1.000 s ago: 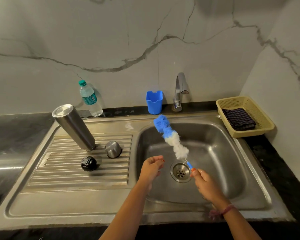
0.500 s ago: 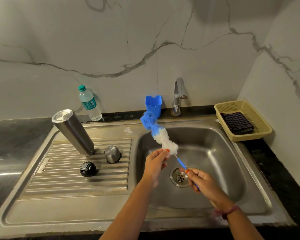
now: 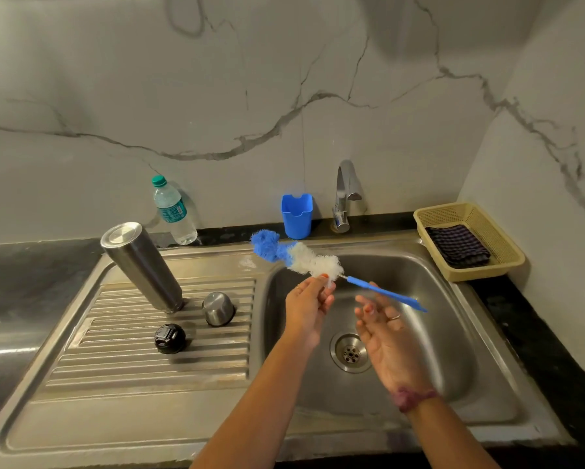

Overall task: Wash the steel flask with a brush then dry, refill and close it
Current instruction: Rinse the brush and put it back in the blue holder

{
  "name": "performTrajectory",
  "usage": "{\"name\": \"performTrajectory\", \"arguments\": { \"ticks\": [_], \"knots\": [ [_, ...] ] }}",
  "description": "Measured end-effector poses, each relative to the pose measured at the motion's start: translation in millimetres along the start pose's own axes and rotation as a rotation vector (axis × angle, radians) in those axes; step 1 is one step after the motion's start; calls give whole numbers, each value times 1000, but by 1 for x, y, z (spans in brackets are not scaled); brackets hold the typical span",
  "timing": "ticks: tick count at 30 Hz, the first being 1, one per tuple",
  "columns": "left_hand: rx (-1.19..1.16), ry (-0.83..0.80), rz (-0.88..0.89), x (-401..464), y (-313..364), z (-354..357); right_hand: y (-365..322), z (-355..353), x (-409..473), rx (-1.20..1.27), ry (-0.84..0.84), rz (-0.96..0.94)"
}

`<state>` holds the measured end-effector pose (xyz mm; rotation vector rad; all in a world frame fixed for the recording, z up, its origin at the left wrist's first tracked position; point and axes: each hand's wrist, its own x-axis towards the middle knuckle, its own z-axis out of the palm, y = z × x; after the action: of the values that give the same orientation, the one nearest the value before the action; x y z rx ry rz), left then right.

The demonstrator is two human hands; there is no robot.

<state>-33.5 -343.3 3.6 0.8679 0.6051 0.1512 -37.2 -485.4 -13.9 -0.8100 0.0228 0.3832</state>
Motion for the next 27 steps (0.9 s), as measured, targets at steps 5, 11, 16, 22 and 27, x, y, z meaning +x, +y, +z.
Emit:
{"name": "performTrajectory", "arguments": {
  "ticks": [5, 11, 16, 22, 27],
  "knots": [
    [-37, 1, -18, 0, -4, 3, -3, 20, 19, -83, 94, -113],
    [64, -91, 33, 1, 4, -5, -37, 42, 40, -608, 67, -425],
    [486, -84, 130, 11, -1, -24, -85, 76, 77, -895, -3, -668],
    [894, -29, 100, 23, -20, -50, -141, 139, 127, -989, -50, -699],
    [875, -2, 81, 31, -25, -69, -167, 180, 181, -1121, -39, -785]
  ]
}}
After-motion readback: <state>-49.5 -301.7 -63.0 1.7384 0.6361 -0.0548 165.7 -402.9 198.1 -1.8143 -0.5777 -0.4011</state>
